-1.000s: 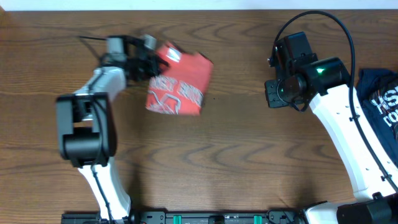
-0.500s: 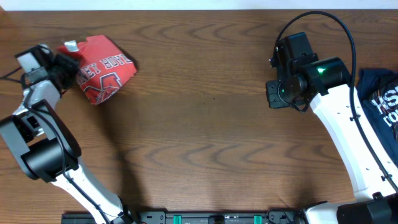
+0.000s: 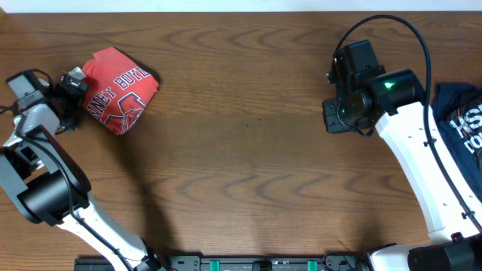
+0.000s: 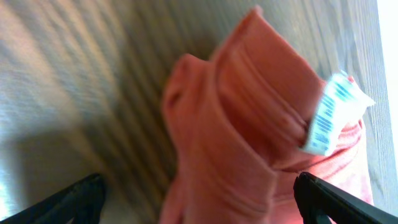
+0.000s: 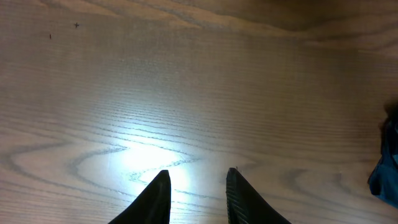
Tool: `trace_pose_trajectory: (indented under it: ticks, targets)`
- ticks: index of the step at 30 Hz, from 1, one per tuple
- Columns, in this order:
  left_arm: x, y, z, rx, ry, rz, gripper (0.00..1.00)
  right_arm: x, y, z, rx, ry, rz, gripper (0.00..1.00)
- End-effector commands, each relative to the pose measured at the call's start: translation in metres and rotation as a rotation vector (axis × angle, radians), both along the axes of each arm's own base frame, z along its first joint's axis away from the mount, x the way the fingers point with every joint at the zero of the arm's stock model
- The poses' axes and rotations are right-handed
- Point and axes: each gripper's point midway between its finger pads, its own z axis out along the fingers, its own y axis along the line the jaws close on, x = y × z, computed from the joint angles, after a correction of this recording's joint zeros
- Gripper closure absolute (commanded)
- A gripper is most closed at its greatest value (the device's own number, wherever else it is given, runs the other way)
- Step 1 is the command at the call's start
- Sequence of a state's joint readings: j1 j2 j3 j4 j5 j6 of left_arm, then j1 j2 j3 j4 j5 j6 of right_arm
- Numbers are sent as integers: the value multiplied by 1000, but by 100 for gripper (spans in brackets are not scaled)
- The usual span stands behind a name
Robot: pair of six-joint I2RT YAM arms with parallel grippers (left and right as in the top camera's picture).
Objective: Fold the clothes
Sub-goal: 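Carry the folded coral shirt to the table's upper-left corner with left gripper, then release the shirt and retract the left gripper toward its base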
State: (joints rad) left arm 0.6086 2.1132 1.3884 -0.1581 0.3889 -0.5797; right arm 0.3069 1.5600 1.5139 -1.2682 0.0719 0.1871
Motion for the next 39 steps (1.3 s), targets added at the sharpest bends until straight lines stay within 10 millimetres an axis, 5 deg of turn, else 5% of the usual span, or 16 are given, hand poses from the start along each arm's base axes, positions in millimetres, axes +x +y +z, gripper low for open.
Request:
trace_pose_trajectory:
  ticks: [1,8,12,14,18,21,26,30,33,35,39]
  targets:
    - [-6,13,17,-8,-25,22,2,2,-4,8,5,-25,-28,71]
    - [5,-5,84,44,-161,-88,2,3,-3,9,6,-29,-28,71]
    - [23,-49,122,89,-261,-275,1,3,-3,9,6,-29,-28,71]
    - [31,-75,126,71,-282,-342,18,3,-3,9,6,-29,-28,71]
    - [44,-122,105,52,-234,-421,67,3,-3,9,7,-29,-28,71]
    - [53,-150,83,47,-189,-467,80,2,-3,9,7,-28,-28,71]
    - [66,-180,39,37,-139,-521,80,2,-3,9,7,-28,-28,71]
    - [72,-174,1,77,-84,-493,77,2,-4,8,5,-25,-28,71]
    - [65,-163,-29,84,-7,-437,59,1,-4,8,5,-24,-28,71]
    - [61,-160,-45,72,21,-429,37,2,-4,8,6,-24,-27,71]
    - [59,-156,-51,49,17,-436,27,2,-4,8,5,-25,-28,71]
